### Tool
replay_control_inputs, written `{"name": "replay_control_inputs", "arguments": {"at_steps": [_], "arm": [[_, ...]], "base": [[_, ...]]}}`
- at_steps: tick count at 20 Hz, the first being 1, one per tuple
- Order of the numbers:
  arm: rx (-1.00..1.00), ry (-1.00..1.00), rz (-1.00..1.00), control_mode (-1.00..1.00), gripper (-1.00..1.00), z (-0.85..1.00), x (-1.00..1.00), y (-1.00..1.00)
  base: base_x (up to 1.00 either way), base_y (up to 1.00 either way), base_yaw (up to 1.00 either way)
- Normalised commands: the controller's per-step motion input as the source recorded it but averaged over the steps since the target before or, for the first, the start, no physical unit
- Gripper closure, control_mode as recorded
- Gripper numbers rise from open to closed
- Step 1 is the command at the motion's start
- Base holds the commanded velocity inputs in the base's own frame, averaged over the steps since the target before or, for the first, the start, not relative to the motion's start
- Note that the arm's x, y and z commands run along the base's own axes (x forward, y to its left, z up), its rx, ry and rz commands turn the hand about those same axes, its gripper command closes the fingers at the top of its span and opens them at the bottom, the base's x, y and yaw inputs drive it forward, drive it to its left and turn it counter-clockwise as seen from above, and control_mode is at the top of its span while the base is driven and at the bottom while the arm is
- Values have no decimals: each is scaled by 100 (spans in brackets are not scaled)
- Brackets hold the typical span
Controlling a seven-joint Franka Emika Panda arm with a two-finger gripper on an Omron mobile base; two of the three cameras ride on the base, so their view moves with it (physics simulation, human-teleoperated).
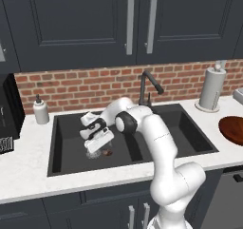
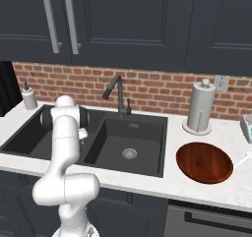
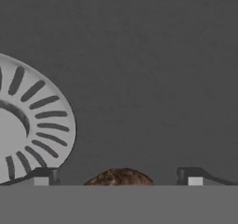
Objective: Pick the mushroom from the sink and place it in the bowl. Then pick the bowl and place it in the microwave. Then close the microwave door and press the start button.
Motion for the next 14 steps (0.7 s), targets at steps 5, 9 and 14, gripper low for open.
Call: {"name": "replay_control_inputs", "arguments": {"at_steps": [5,9,14], "arm": [[5,-1,0,-100,-100,-1,-46,-35],[1,-1,-1,-100,-100,-6,-43,-27],[0,0,-3,-100,-100,-27,-3,-4]], "base": [[0,0,0],[0,0,0],[0,0,0]]}}
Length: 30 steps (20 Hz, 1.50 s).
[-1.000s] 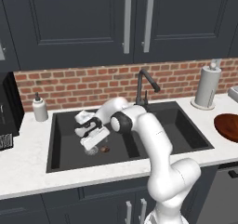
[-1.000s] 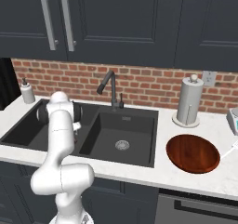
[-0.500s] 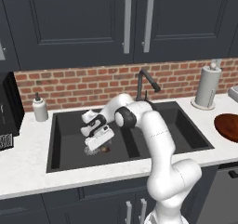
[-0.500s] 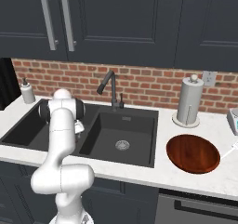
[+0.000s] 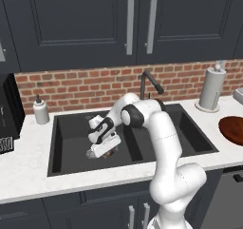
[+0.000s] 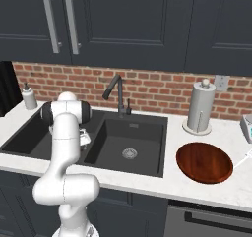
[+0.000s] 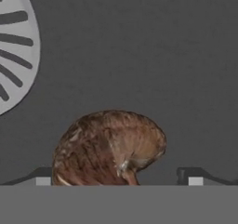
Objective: Pick the mushroom from the sink and place it in the bowl. Then pick the bowl and place it in the microwave. Then close the microwave door and press the start button.
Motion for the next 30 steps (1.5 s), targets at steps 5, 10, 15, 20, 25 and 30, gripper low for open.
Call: {"name": "replay_control_inputs", "arguments": {"at_steps": [5,10,15,20,25,30], "arm": [[0,0,-2,-100,100,-14,13,-10],[0,-6,0,-100,100,-2,21,-18],[0,-19,2,-100,100,40,-21,-24],[0,-30,7,-100,100,88,-62,-17],[-1,-30,7,-100,100,100,-76,-12],[-2,-30,7,-100,100,100,-78,-32]], "base": [[0,0,0],[0,0,0],[0,0,0],[0,0,0],[0,0,0],[0,0,0]]}}
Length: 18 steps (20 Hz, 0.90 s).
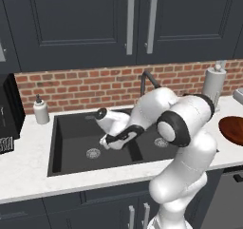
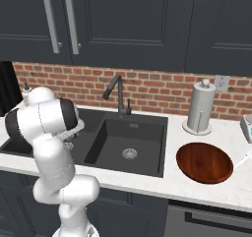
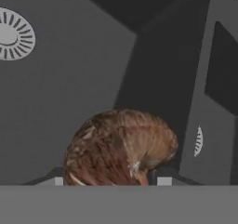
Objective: Pick the mushroom from the sink and place it in the bowl. Then pick the bowl and place it in the microwave. Then close the microwave door and press the start button.
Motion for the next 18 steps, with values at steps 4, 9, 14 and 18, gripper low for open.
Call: {"name": "replay_control_inputs", "arguments": {"at_steps": [4,9,14,18], "arm": [[-1,-23,5,-100,100,100,-65,-44],[0,-13,1,-100,100,100,-54,-47],[0,0,0,-100,100,97,-48,-57],[0,1,-1,-100,100,97,-45,-49]], "base": [[0,0,0],[0,0,0],[0,0,0],[0,0,0]]}}
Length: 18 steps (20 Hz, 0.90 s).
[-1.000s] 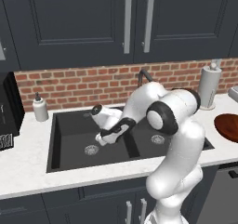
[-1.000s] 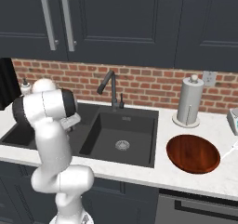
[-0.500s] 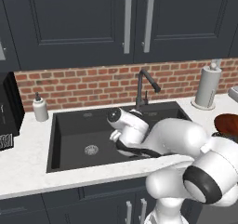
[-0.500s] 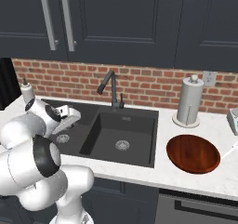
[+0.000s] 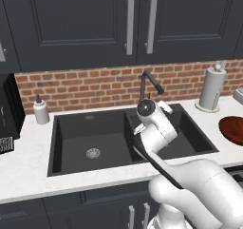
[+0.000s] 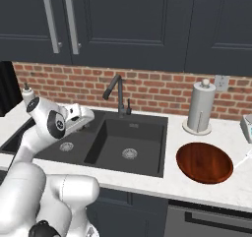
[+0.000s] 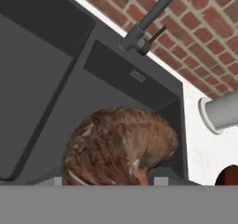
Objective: Pick the mushroom from the sink and place it in the bowl. Then pick the bowl and place it in the microwave. Then close the microwave door and press the start button.
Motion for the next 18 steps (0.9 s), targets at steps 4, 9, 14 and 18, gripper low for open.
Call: {"name": "replay_control_inputs", "arguments": {"at_steps": [4,9,14,18], "arm": [[0,4,-1,-100,100,66,-30,-62],[0,9,-3,-100,100,18,-10,-92],[0,9,-6,-100,100,6,-3,-100],[0,10,-9,-100,100,2,1,-100]], "base": [[0,0,0],[0,0,0],[0,0,0],[0,0,0]]}}
